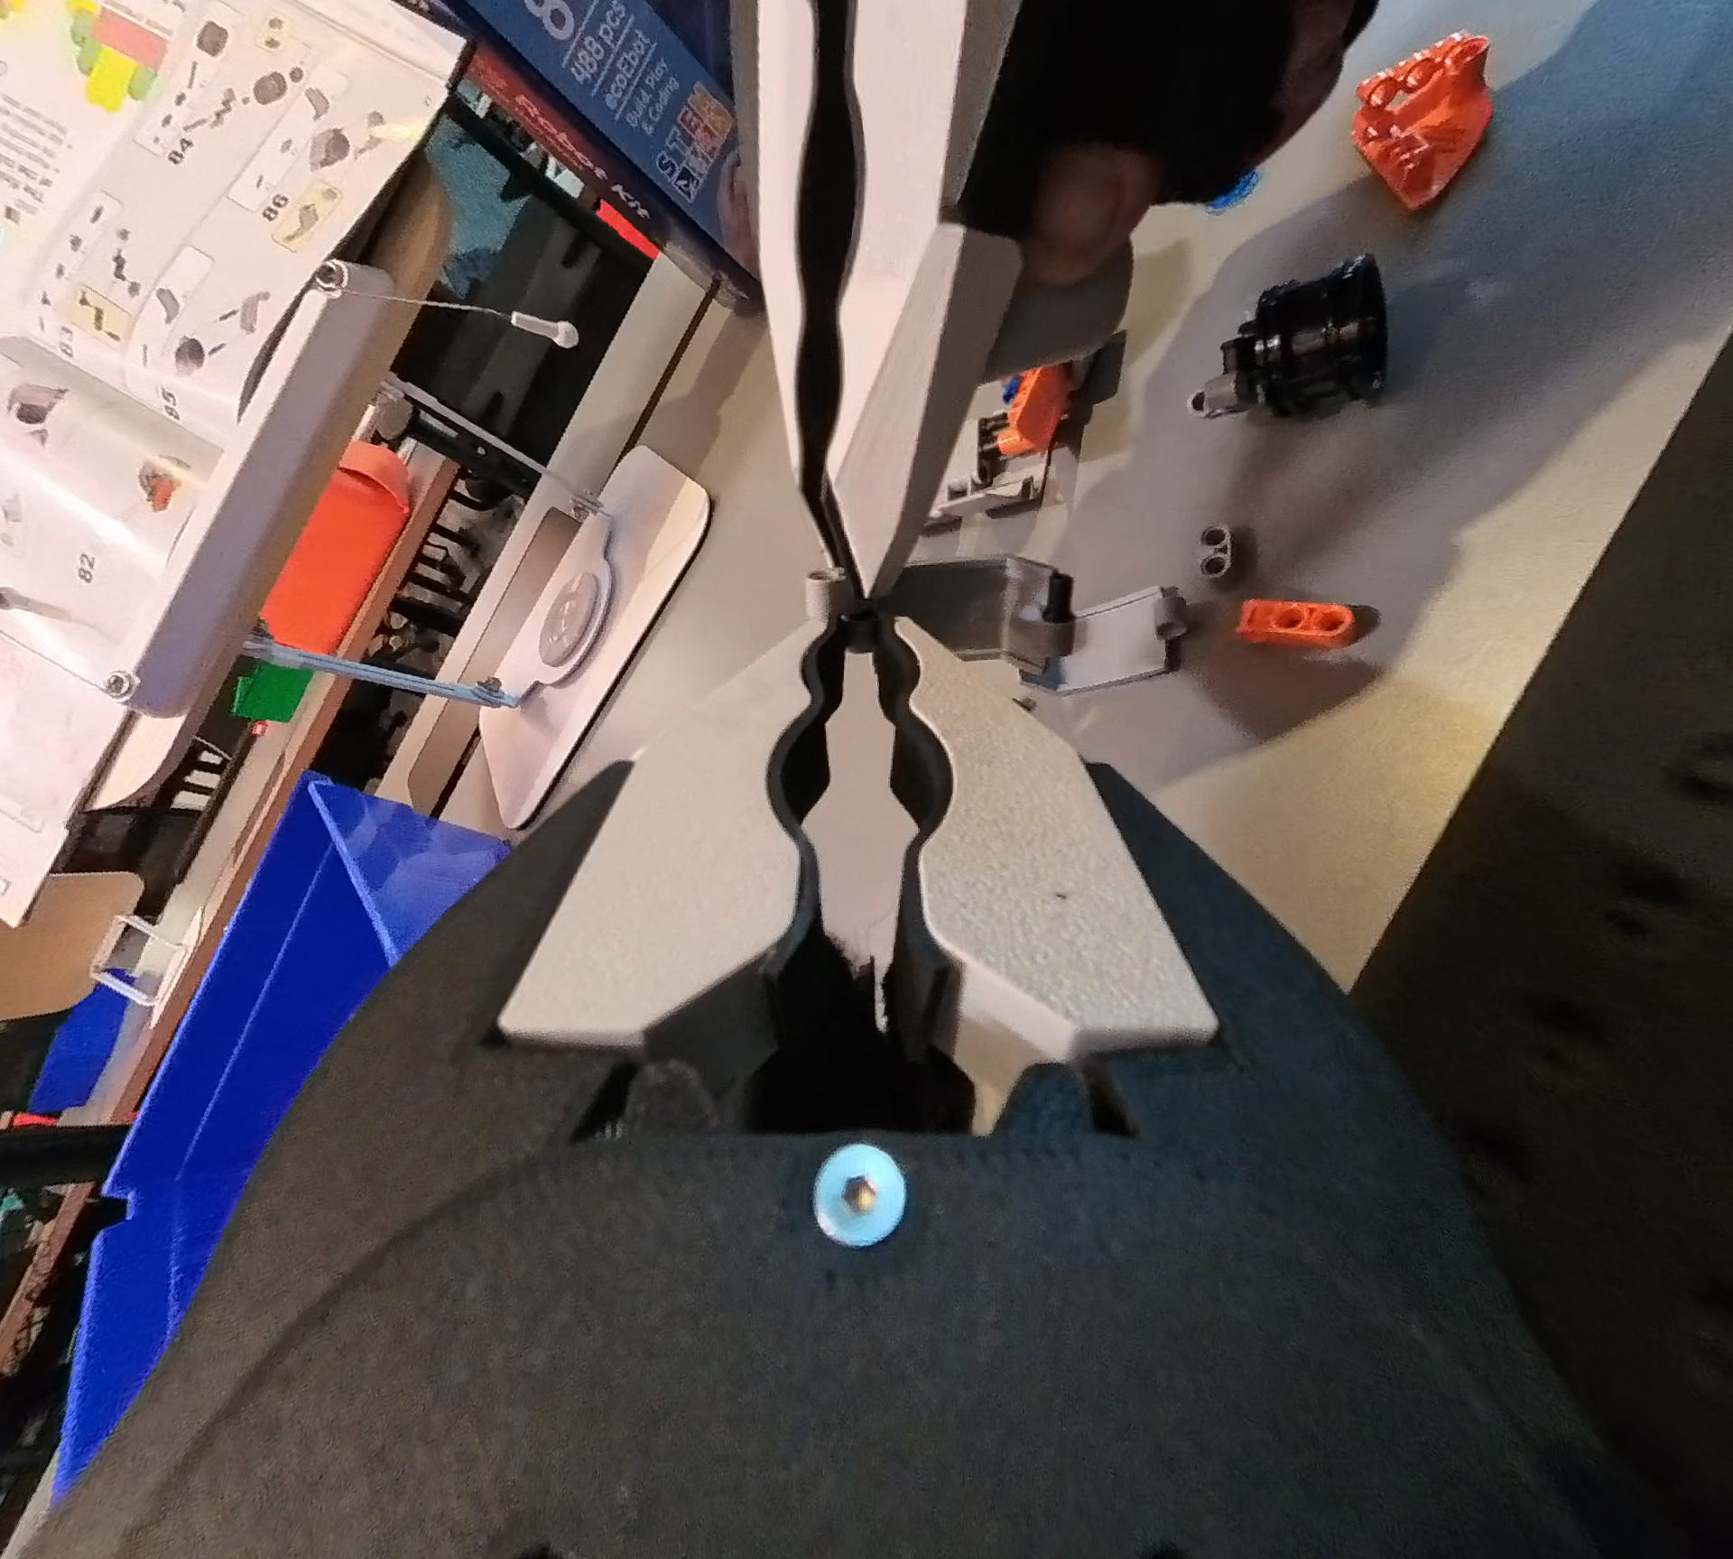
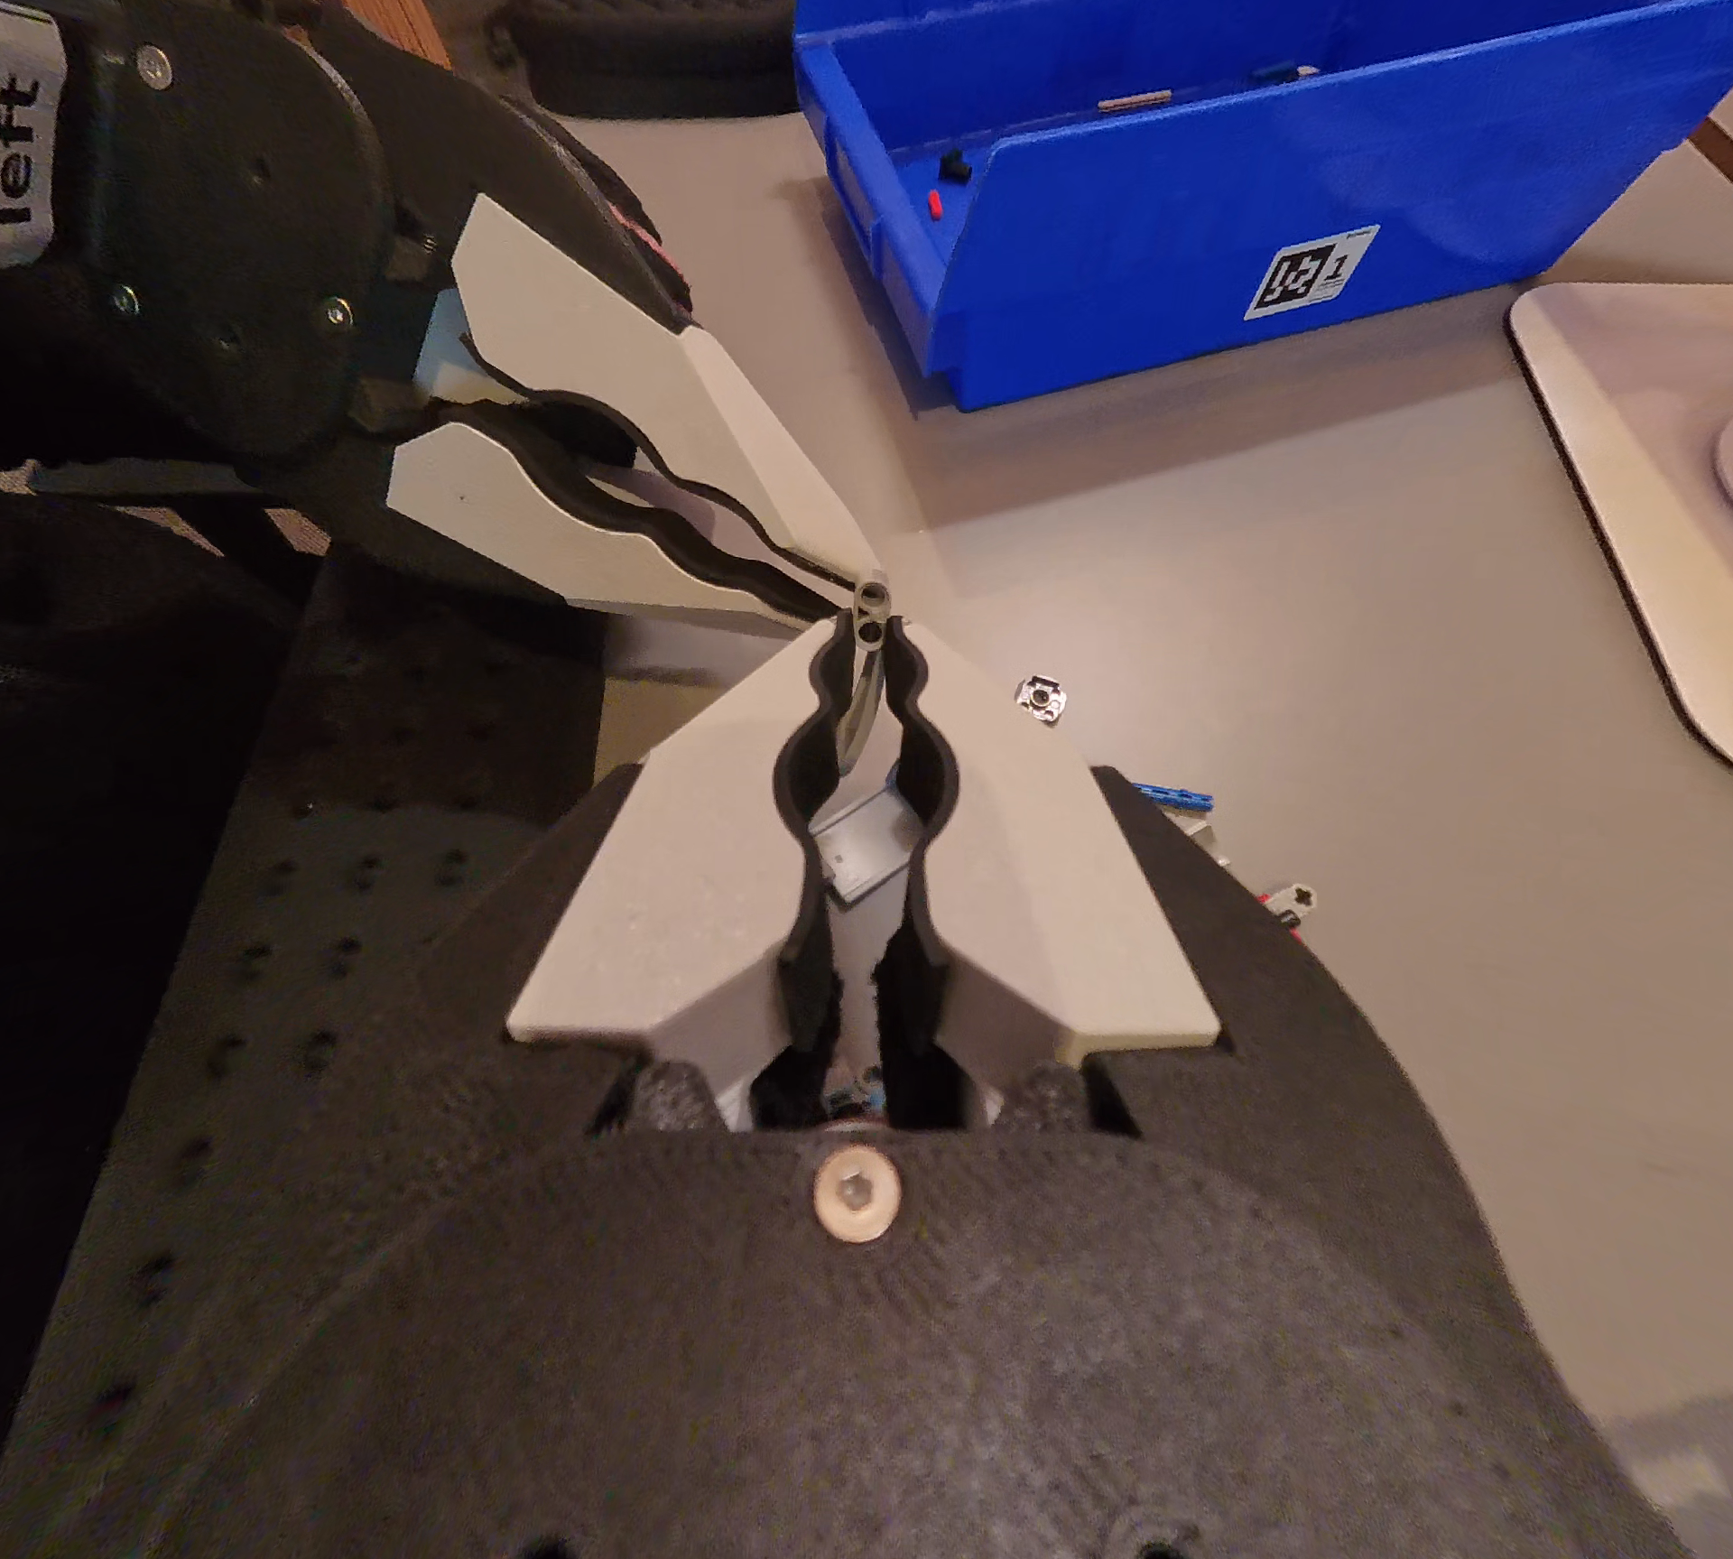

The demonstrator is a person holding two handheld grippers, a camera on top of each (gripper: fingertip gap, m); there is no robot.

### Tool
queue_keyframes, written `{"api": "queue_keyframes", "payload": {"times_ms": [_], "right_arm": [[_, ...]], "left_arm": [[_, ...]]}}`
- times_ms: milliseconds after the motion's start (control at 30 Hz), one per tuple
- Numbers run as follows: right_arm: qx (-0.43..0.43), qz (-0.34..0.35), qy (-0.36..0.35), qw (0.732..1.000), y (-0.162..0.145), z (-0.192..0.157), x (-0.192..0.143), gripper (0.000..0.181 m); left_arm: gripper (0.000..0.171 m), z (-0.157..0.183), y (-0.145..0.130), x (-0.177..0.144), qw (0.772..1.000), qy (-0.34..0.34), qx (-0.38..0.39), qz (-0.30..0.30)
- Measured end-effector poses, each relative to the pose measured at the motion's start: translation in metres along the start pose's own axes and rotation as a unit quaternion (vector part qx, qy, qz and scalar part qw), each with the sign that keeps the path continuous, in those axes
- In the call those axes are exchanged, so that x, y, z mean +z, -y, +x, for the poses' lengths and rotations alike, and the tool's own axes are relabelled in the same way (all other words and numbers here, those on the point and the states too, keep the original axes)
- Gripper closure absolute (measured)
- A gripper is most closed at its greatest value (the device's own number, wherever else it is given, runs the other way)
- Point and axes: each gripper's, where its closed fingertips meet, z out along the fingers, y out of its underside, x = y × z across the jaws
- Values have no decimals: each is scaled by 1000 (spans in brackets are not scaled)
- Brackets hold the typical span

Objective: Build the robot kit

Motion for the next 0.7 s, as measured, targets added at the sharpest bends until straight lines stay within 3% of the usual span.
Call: {"api": "queue_keyframes", "payload": {"times_ms": [33,267,367,533,700], "right_arm": [[3,-2,0,1000,-1,1,1,178],[-16,25,-16,999,11,12,-16,172],[-43,3,-27,999,6,12,-15,161],[-61,-16,-17,998,1,5,-18,161],[-57,-69,8,996,-20,-7,-11,151]], "left_arm": [[168,1,-2,1,1000,-5,-3,-4],[167,1,-4,2,989,-77,-123,24],[167,-3,-1,0,984,-88,-151,35],[167,9,-17,2,977,-135,-163,-22],[166,30,-39,2,946,-217,-223,-93]]}}
